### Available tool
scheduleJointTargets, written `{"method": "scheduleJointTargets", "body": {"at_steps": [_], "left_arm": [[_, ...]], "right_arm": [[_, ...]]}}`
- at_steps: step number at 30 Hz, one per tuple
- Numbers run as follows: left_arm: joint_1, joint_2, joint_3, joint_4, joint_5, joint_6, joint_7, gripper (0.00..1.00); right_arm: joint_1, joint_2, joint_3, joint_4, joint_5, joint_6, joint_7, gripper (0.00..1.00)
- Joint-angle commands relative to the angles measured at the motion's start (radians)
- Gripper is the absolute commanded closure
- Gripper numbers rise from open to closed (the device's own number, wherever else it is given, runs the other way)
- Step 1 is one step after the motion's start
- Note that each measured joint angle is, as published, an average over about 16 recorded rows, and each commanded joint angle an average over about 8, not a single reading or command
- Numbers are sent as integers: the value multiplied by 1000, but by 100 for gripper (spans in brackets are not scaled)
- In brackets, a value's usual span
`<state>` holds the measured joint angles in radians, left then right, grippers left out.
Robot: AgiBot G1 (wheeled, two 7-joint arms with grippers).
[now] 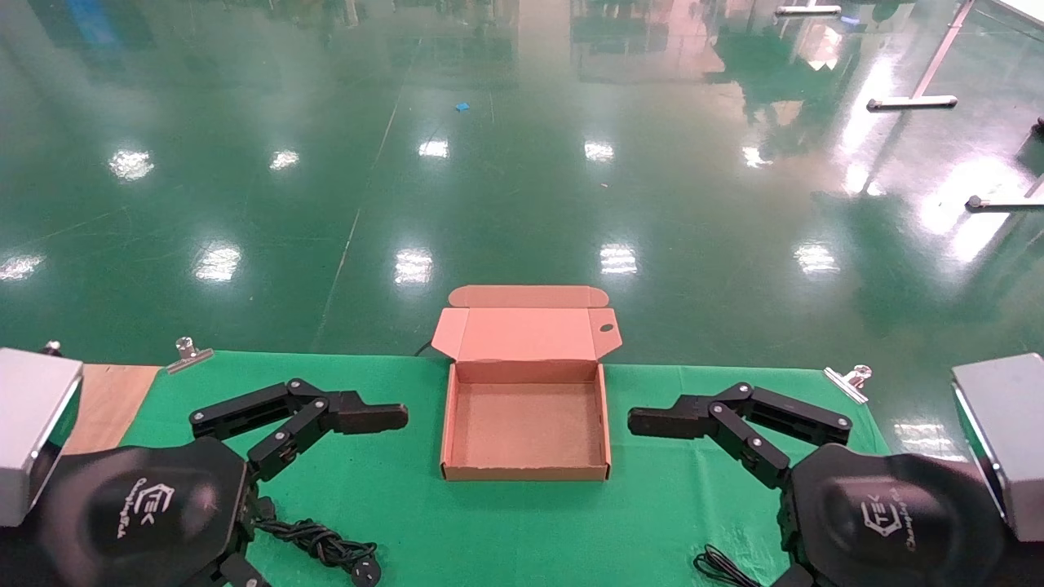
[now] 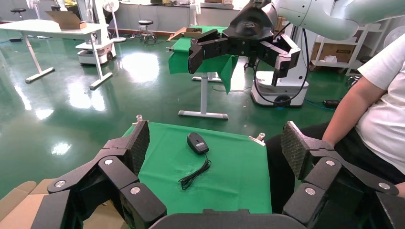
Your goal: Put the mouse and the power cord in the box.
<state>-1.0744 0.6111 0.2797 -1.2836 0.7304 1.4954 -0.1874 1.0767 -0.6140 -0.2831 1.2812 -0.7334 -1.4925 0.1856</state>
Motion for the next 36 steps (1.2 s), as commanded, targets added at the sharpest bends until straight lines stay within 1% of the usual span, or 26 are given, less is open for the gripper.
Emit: {"method": "scheduleJointTargets", "body": {"at_steps": [1,36], "left_arm": [[0,0,0,0,0,0,0,0],[0,0,0,0,0,0,0,0]], "right_arm": [[0,0,0,0,0,0,0,0],[0,0,0,0,0,0,0,0]]}}
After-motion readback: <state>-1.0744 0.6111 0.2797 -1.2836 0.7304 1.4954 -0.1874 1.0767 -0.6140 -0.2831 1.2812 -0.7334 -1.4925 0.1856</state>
